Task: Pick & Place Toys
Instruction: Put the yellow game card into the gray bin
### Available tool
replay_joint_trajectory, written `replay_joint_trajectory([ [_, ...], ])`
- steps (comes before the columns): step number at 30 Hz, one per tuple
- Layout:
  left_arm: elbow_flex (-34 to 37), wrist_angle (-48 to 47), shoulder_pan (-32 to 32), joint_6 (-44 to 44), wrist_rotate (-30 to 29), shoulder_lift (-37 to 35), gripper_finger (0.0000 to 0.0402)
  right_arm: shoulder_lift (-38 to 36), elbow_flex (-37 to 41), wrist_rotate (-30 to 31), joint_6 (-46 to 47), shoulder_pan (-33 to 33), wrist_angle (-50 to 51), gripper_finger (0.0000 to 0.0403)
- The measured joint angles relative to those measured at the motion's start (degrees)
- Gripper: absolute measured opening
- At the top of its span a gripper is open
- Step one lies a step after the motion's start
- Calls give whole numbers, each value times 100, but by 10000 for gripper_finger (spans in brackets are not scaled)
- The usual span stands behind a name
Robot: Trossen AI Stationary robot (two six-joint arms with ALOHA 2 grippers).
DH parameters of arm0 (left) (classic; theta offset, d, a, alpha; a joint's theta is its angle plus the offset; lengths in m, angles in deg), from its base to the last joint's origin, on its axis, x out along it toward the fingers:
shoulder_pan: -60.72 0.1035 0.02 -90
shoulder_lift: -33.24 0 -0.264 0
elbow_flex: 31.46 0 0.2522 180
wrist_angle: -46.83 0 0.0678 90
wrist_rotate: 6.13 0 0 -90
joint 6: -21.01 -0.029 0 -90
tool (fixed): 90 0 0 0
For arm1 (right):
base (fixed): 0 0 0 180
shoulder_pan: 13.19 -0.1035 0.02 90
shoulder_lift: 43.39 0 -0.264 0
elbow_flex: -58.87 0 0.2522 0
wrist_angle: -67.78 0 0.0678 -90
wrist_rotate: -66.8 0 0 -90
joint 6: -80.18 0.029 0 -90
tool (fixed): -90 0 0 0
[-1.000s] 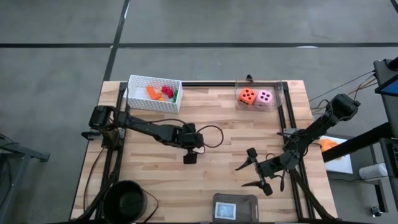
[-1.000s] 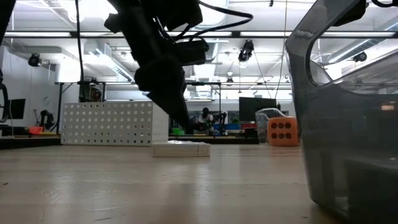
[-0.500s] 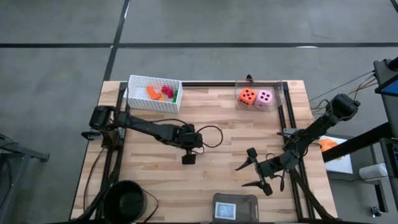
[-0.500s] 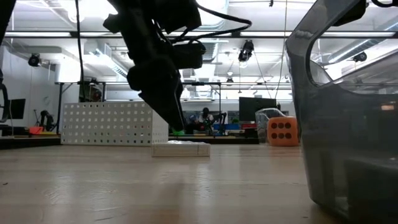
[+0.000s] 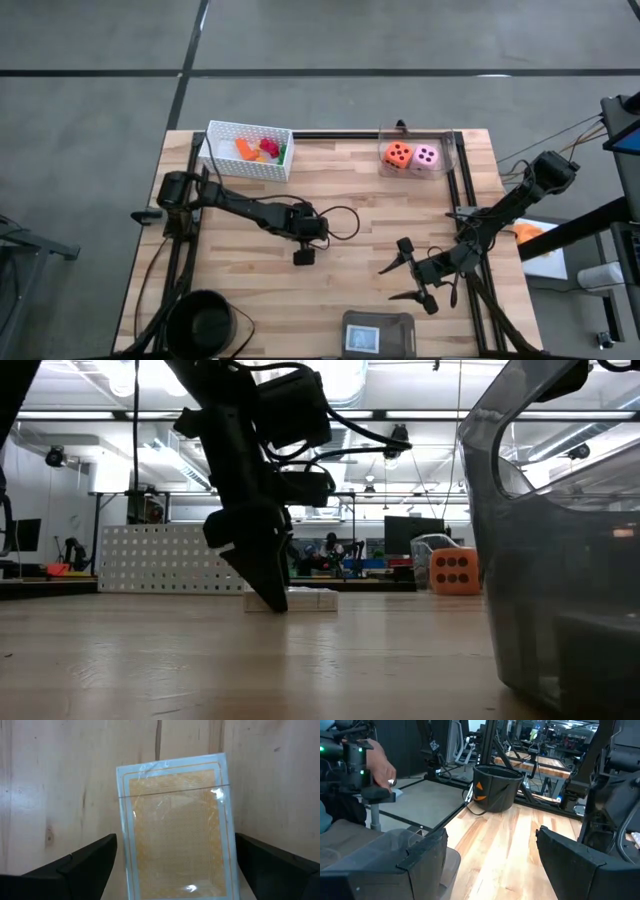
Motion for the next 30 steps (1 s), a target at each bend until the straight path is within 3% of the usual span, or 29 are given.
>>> replay_joint_trajectory([
  [5,0,-2,0,98,-21,4,380,0,0,0,0,0,12,297],
  [11,2,-17,-2,158,-36,11,294,0,2,0,-1,-1,13,297],
  [24,38,102,-191,452,-197,-89,294,2,1,2,-3,-2,11,297],
  [30,122,789,-360,370,-186,-179,294,2,2,64,-100,-2,11,297],
])
